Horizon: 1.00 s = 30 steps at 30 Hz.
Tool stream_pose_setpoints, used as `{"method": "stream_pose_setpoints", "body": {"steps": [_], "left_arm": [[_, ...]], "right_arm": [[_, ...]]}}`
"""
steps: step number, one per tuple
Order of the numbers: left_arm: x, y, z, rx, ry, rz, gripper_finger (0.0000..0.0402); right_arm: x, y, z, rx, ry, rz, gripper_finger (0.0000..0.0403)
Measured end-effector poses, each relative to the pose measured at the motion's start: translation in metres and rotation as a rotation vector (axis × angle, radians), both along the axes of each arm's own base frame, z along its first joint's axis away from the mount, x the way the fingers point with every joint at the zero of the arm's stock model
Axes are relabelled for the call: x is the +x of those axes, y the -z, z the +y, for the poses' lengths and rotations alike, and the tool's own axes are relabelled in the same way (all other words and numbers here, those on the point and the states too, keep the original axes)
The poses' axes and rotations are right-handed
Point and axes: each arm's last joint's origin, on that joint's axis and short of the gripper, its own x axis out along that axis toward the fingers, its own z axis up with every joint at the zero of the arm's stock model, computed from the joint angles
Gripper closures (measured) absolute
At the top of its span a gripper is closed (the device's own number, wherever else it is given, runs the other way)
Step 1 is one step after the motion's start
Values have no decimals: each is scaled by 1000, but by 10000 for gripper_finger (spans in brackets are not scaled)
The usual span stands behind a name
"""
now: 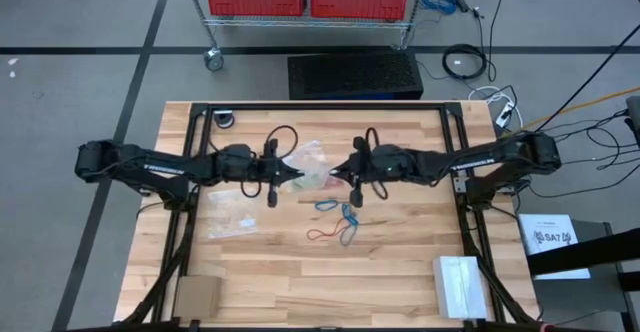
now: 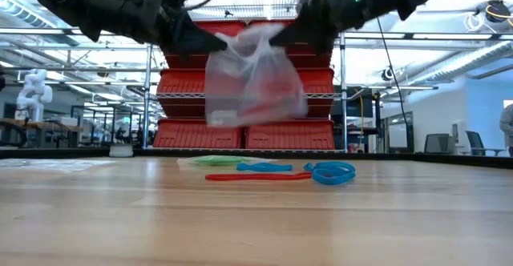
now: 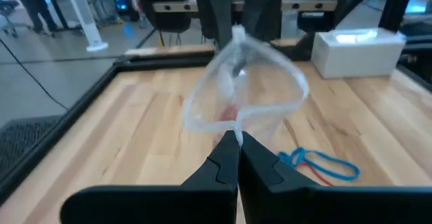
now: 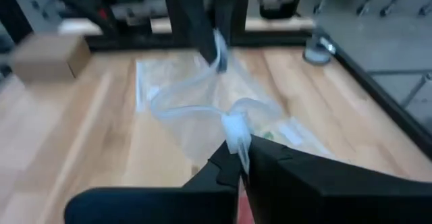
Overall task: Sort rubber bands
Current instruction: Adjust the bottom right transparent zip bag, then put the red rubber band into the bottom right transparent zip bag
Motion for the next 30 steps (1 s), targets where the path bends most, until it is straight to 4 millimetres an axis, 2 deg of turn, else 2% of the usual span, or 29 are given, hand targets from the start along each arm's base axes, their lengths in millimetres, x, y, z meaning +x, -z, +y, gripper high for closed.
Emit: {"method": "stream_pose_setpoints", "body": {"steps": [6, 10, 14, 18, 22, 24, 30], "left_arm": [[2, 2, 2, 30, -33, -1, 400], [0, -6, 2, 63, -29, -48, 400], [-2, -9, 4, 88, -36, -63, 400], [-4, -11, 7, 93, -49, -73, 400], [-4, -11, 8, 91, -42, -71, 400], [-4, -11, 8, 92, -42, -71, 400], [-4, -11, 8, 91, -41, -73, 400]], "right_arm": [[-6, 11, 0, 1, 1, 135, 403], [-11, 8, 3, 30, 12, 157, 399], [-17, 7, 8, 17, 36, 193, 366], [-27, 5, 17, 26, 48, 244, 311], [-30, 5, 36, 66, 1, 265, 257], [-28, 12, 50, 94, -32, 288, 239], [-15, 46, 93, 110, -160, 354, 227]]}}
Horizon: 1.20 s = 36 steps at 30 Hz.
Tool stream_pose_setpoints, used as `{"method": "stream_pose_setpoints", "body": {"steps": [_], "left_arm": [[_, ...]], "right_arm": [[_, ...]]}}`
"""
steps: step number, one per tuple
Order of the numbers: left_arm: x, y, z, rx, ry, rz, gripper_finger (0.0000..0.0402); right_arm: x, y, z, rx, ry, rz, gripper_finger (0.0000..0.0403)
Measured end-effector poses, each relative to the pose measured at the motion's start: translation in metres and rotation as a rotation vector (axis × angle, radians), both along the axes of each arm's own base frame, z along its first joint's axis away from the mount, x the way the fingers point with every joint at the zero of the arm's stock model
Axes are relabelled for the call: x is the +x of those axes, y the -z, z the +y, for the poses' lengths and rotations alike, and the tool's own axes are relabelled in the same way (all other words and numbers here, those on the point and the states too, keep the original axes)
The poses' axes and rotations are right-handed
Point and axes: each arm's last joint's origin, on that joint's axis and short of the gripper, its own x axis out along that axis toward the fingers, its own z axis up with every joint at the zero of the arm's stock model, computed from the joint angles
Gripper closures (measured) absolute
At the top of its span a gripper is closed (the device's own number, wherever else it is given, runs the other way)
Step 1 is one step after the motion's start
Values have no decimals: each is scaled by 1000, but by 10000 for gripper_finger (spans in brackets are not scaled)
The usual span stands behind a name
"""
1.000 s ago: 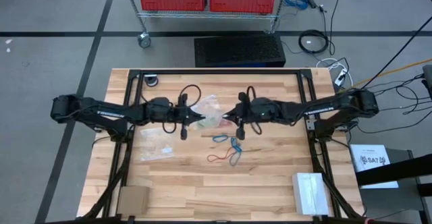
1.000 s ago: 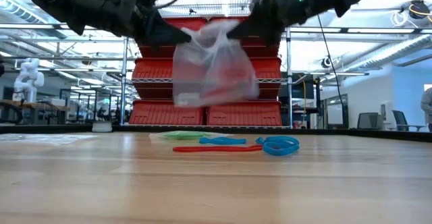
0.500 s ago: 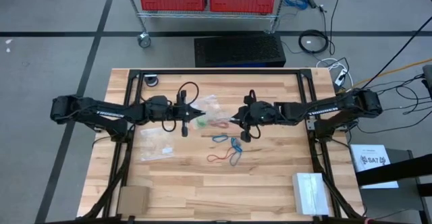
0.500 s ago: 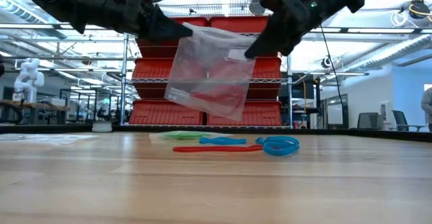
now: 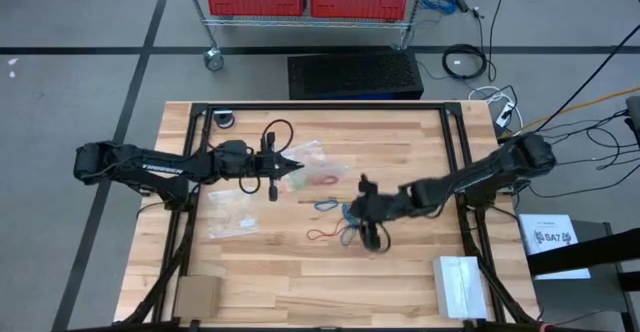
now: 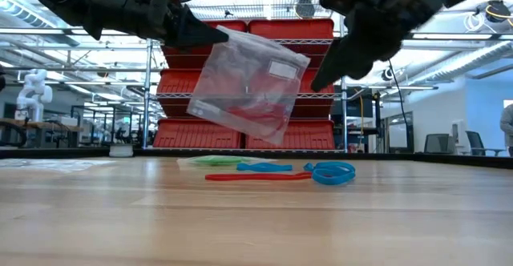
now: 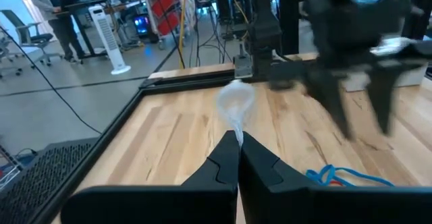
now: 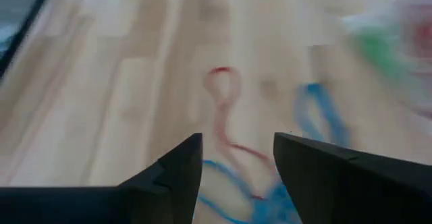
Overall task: Sort rubber bands
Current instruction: Put the red rubber band into the bottom right transparent zip bag
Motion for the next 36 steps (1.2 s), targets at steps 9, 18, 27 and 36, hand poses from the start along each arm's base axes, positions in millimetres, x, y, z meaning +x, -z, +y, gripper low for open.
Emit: {"method": "stream_pose_setpoints", "body": {"steps": [9, 18, 27, 36], "left_arm": [[0, 0, 0, -20, -1, -3, 400], [0, 0, 0, -26, -2, -2, 400], [0, 0, 0, -26, -2, -1, 400], [0, 0, 0, -30, -3, -1, 400]], "right_arm": [[44, 38, 28, -72, -79, 106, 245], [78, 56, 22, -126, -37, 284, 245], [84, 66, 14, -98, -23, 322, 283], [84, 65, 14, -130, -63, 317, 395]]}}
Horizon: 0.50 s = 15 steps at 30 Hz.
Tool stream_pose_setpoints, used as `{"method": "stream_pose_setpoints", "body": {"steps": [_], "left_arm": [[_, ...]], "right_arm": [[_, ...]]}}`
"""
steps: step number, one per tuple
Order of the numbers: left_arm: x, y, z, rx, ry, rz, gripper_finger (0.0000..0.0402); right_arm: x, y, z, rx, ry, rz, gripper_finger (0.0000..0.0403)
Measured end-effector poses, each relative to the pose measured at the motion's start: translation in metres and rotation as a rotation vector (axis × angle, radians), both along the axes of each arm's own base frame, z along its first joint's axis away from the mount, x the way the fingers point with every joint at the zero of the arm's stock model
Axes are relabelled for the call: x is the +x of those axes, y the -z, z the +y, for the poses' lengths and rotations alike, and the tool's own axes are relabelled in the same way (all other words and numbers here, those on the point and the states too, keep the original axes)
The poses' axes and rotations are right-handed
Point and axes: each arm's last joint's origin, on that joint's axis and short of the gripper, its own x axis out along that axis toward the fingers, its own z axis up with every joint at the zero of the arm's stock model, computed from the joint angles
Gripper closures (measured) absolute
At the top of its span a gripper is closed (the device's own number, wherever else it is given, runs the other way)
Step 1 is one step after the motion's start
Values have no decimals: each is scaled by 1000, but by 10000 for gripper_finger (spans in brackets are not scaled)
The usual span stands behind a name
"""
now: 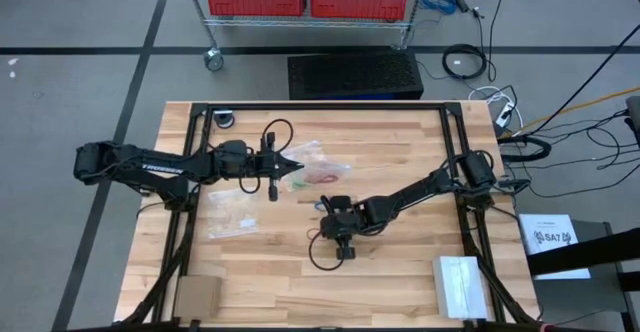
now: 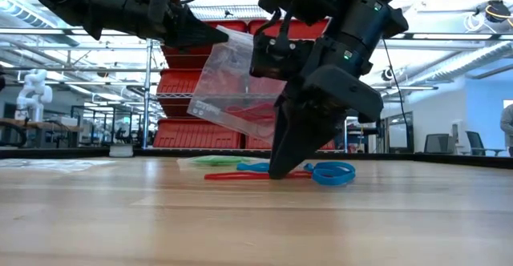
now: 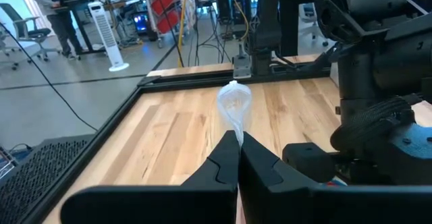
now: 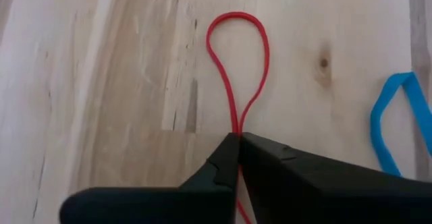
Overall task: Sort rubber bands
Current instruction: Put the red rubber band into the bottom right transparent zip bag
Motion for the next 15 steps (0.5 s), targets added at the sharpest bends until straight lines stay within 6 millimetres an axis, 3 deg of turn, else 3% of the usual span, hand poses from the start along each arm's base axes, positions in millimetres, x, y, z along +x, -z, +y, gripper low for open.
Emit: {"method": "stream_pose_setpoints", "body": {"steps": [5, 9, 15], "left_arm": [[0, 0, 0, -21, -2, 0, 400], [0, 0, 0, -22, -3, 2, 400], [0, 1, 0, -23, -3, 9, 400]], "right_arm": [[8, -16, 4, -32, -67, -23, 401], [14, -50, 9, -112, -93, -98, 402], [5, -104, 14, -273, -71, -219, 402]]}}
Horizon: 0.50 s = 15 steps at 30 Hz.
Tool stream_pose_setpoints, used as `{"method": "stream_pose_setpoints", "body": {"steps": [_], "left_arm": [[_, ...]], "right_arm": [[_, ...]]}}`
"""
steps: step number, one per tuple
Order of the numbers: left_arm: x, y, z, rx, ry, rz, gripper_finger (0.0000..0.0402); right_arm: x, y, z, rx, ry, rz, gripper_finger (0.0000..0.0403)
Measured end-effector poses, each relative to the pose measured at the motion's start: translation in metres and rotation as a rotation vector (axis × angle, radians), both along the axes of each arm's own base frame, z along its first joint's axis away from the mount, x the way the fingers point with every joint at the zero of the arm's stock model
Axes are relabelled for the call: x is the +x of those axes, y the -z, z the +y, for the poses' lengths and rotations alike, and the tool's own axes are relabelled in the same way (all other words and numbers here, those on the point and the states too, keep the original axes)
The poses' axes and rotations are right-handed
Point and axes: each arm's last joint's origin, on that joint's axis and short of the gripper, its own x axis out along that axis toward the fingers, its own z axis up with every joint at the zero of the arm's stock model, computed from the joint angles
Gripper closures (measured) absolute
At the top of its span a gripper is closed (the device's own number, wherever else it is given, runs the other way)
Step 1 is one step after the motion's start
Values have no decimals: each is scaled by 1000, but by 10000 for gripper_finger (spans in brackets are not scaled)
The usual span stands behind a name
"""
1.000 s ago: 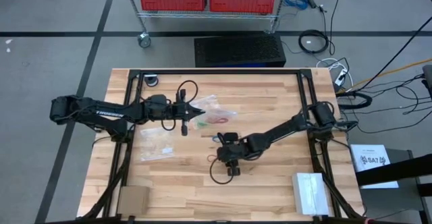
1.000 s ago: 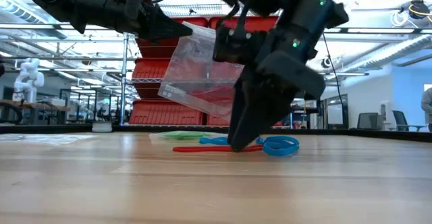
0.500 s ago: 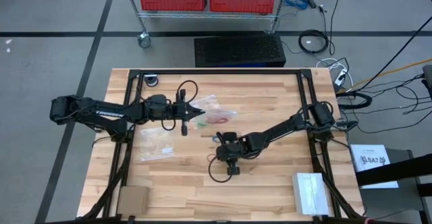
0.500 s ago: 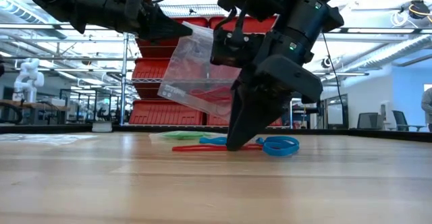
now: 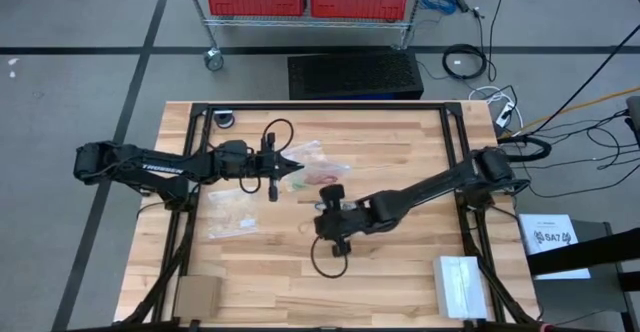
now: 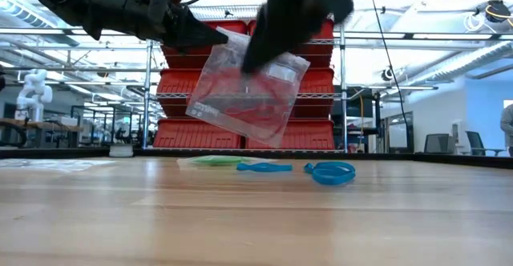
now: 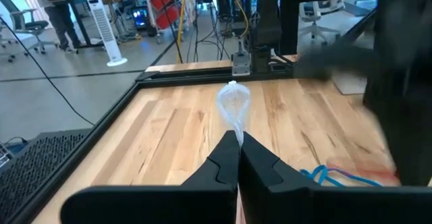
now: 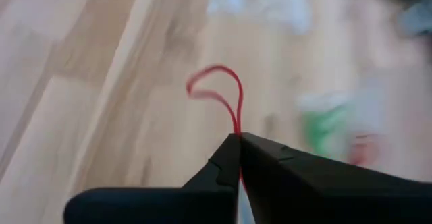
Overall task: Sort rubber bands
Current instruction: Put the red rubber band into the bottom right transparent zip bag
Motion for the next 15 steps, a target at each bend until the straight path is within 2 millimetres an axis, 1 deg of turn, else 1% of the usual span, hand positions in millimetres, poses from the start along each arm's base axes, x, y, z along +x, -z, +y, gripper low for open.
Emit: {"method": "stream_pose_setpoints", "body": {"steps": [4, 8, 12, 15], "left_arm": [[0, 0, 0, 0, 0, 2, 400], [0, 0, 0, -1, 0, 4, 400], [0, 1, 0, -1, 0, 7, 400], [0, 1, 0, -3, 0, 7, 400]], "right_arm": [[-15, -34, -2, -78, 41, -96, 403], [-31, -62, -10, -173, 107, -156, 403], [-41, -76, -16, -274, 125, -169, 403], [-44, -80, -21, -369, 123, -148, 403]]}}
